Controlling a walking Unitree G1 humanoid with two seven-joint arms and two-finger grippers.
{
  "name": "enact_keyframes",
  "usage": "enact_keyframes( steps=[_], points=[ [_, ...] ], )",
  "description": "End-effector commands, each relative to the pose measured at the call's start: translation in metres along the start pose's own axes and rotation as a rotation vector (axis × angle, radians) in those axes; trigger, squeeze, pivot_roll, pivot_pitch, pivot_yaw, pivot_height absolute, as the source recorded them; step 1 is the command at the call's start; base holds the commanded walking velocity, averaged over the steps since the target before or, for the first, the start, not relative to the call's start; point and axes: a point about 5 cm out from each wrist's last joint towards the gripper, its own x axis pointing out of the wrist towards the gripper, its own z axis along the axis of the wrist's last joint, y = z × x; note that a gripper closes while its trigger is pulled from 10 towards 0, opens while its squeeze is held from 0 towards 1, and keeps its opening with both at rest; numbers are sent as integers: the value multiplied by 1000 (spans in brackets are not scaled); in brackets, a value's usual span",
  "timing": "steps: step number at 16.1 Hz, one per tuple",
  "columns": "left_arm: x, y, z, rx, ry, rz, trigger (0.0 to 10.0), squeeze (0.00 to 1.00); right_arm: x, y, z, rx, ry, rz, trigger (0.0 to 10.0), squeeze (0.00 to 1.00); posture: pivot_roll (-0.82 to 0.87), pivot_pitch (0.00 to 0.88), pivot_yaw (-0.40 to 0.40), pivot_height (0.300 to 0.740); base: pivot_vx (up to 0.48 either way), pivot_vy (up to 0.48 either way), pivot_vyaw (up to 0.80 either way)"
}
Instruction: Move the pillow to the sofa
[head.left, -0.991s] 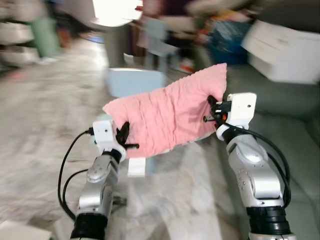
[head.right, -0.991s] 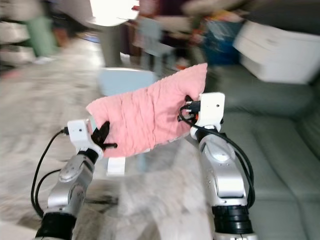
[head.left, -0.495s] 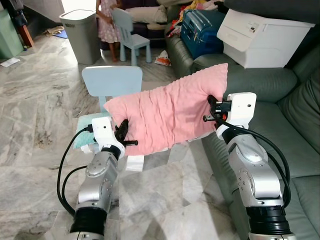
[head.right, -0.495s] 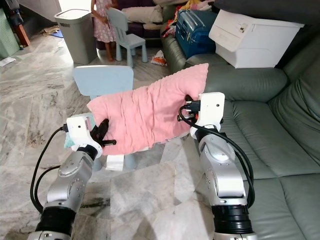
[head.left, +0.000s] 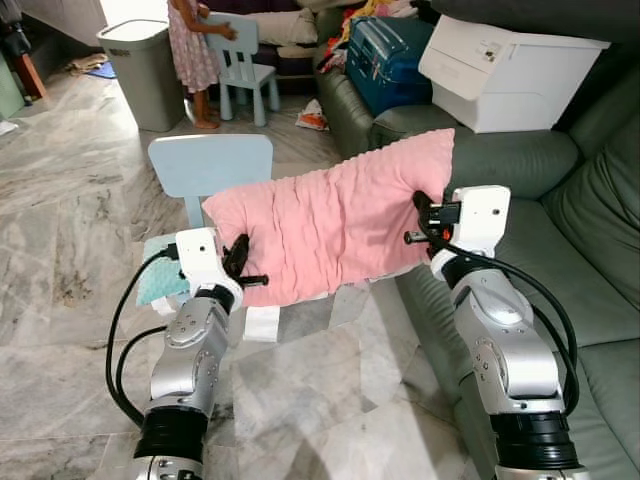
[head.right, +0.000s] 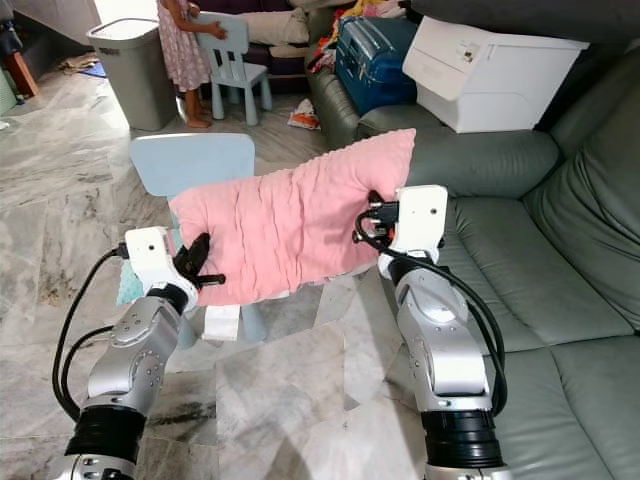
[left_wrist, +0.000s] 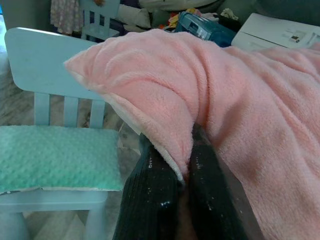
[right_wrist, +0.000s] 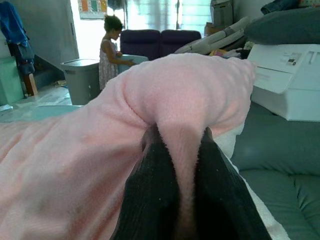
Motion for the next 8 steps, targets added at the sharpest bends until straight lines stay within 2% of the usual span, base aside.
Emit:
enact_keyframes(
  steps=[1,8],
  points=[
    [4,-4,6,10,-20,-11,10000,0,1,1,6,4,-21,6,10000,0,-185,0,-6,740,0,0,-800],
    [4,-8,4,17,-15,-28,10000,0,1,1,6,6,-20,2,10000,0,-187,0,-4,740,0,0,-800]
  ],
)
